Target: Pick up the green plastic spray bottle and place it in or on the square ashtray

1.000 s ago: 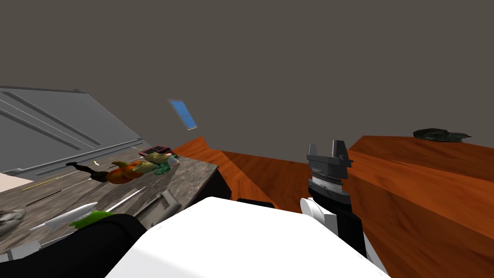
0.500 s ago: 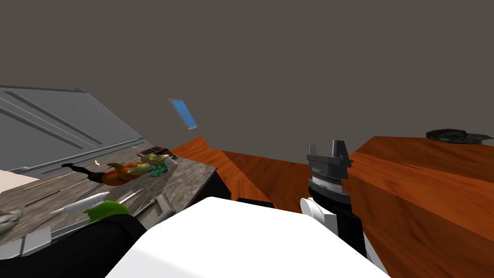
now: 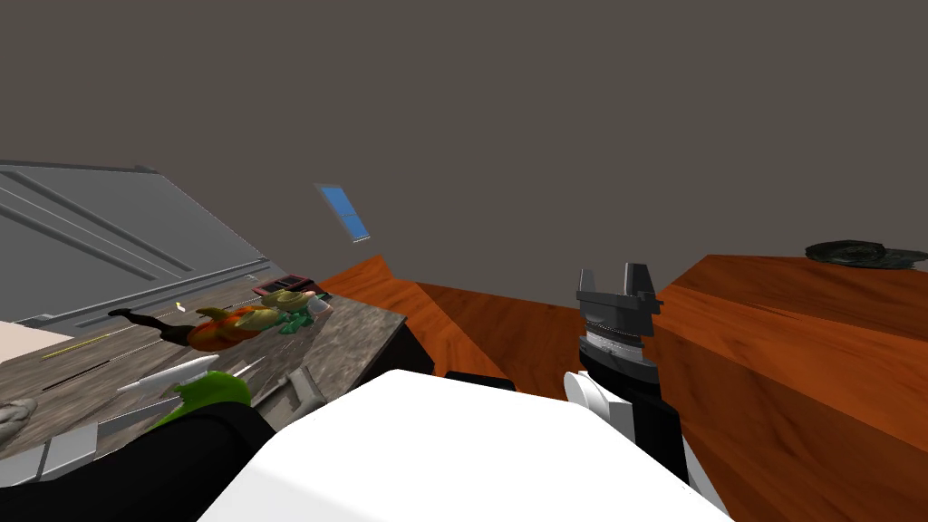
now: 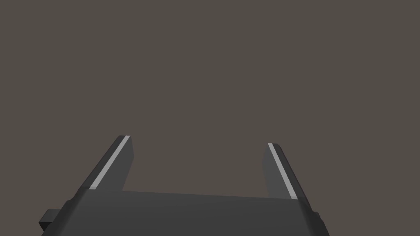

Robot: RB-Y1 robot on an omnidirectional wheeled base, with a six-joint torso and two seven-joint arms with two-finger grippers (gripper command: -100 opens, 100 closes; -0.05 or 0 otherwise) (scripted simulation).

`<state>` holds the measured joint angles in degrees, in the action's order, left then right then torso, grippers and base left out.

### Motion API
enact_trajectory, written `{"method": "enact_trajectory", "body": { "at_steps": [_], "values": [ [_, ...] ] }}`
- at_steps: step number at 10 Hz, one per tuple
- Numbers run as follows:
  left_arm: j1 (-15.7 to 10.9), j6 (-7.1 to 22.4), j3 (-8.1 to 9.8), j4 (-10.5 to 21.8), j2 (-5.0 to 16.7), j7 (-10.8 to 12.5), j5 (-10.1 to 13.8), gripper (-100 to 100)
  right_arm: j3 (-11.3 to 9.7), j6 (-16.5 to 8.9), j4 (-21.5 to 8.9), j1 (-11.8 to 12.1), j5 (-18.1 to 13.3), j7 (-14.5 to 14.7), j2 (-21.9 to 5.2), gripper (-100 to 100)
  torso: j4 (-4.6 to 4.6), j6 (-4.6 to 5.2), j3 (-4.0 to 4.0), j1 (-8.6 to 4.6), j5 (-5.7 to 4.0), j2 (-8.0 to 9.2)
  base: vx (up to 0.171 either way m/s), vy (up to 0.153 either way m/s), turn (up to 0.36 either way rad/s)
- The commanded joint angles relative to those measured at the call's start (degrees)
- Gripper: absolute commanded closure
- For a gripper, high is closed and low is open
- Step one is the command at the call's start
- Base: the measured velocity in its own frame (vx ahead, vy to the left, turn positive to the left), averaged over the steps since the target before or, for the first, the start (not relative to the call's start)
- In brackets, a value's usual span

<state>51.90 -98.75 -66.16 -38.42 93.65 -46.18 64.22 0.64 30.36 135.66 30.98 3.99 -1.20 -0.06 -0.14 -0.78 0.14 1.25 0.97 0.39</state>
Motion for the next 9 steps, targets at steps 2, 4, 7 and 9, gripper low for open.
{"method": "enact_trajectory", "body": {
  "at_steps": [2,4,7,9],
  "values": [
    [0.0,0.0,0.0,0.0,0.0,0.0,0.0,-100,0.0,0.0,0.0,0.0,0.0,0.0,0.0,0,0.0,0.0,0.0,0.0,0.0,0.01,0.0,0.0,0.0],
    [0.19,-0.2,0.22,0.18,2.62,2.11,0.92,-100,0.0,0.0,0.0,0.0,0.0,0.0,0.0,0,0.0,0.0,0.01,0.0,0.0,0.01,-0.014,-0.014,0.018],
    [0.39,-0.41,0.44,0.36,5.24,4.21,1.83,-100,-0.01,0.0,0.0,-0.01,0.0,0.0,0.01,0,0.05,0.0,0.12,-0.29,-0.08,0.21,-0.056,-0.059,0.021],
    [0.58,-0.61,0.66,0.54,7.85,6.32,2.75,-100,0.0,0.0,0.0,0.0,0.0,0.0,0.0,0,0.03,0.0,0.07,-0.17,-0.05,0.13,-0.035,-0.037,0.021]
  ]
}}
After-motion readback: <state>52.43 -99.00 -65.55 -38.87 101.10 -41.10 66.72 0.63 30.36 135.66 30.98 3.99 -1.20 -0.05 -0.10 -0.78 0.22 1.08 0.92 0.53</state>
